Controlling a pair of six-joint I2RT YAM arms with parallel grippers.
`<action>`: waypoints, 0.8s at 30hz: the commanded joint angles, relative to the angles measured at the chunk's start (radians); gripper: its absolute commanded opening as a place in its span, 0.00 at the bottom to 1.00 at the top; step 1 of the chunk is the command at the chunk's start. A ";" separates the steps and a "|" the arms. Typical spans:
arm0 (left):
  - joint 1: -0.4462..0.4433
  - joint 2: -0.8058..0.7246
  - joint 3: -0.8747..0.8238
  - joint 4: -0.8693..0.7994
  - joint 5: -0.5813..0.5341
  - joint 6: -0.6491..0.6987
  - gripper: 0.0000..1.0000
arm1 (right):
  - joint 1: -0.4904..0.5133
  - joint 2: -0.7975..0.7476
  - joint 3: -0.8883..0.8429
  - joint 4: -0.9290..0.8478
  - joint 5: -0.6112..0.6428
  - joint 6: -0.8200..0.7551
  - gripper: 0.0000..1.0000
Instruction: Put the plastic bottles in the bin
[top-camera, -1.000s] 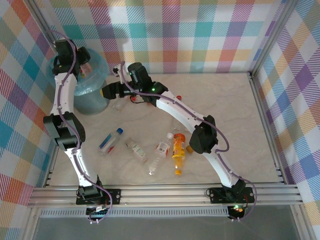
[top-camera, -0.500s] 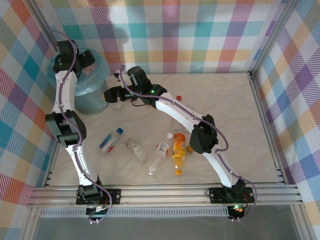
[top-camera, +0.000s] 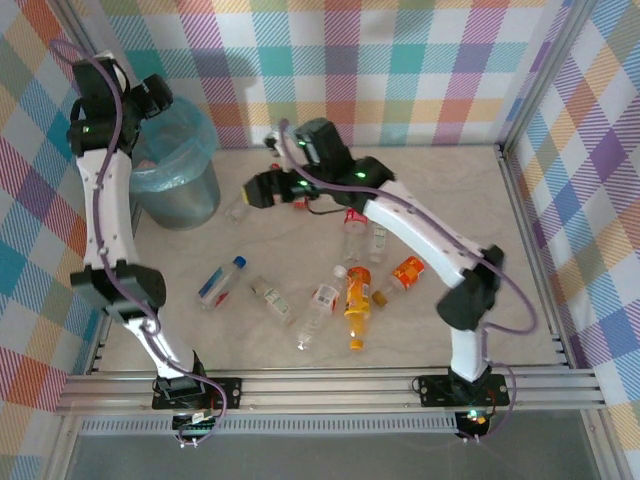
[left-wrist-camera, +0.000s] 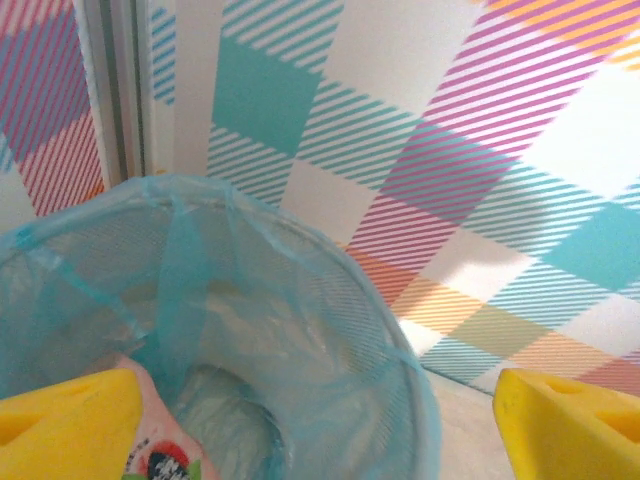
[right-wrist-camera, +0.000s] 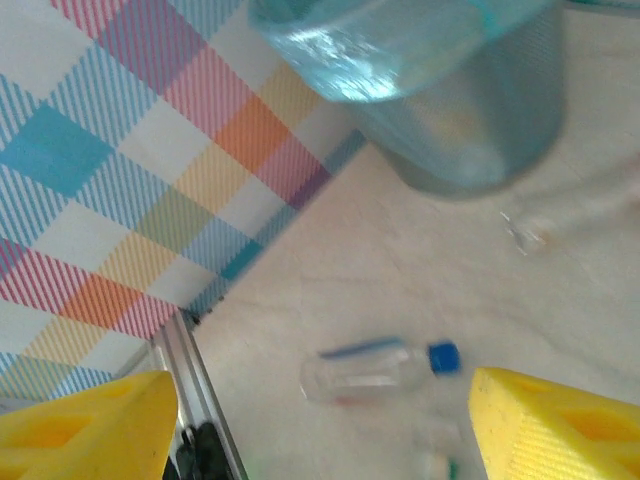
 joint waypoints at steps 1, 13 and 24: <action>-0.084 -0.148 -0.126 0.023 0.040 0.056 0.90 | -0.070 -0.136 -0.198 -0.096 0.087 -0.014 0.77; -0.673 -0.319 -0.503 0.043 0.053 0.213 0.89 | -0.356 -0.436 -0.717 -0.260 0.204 0.009 0.79; -0.911 -0.218 -0.625 0.109 0.096 -0.006 0.90 | -0.444 -0.282 -0.781 -0.143 0.164 -0.006 0.81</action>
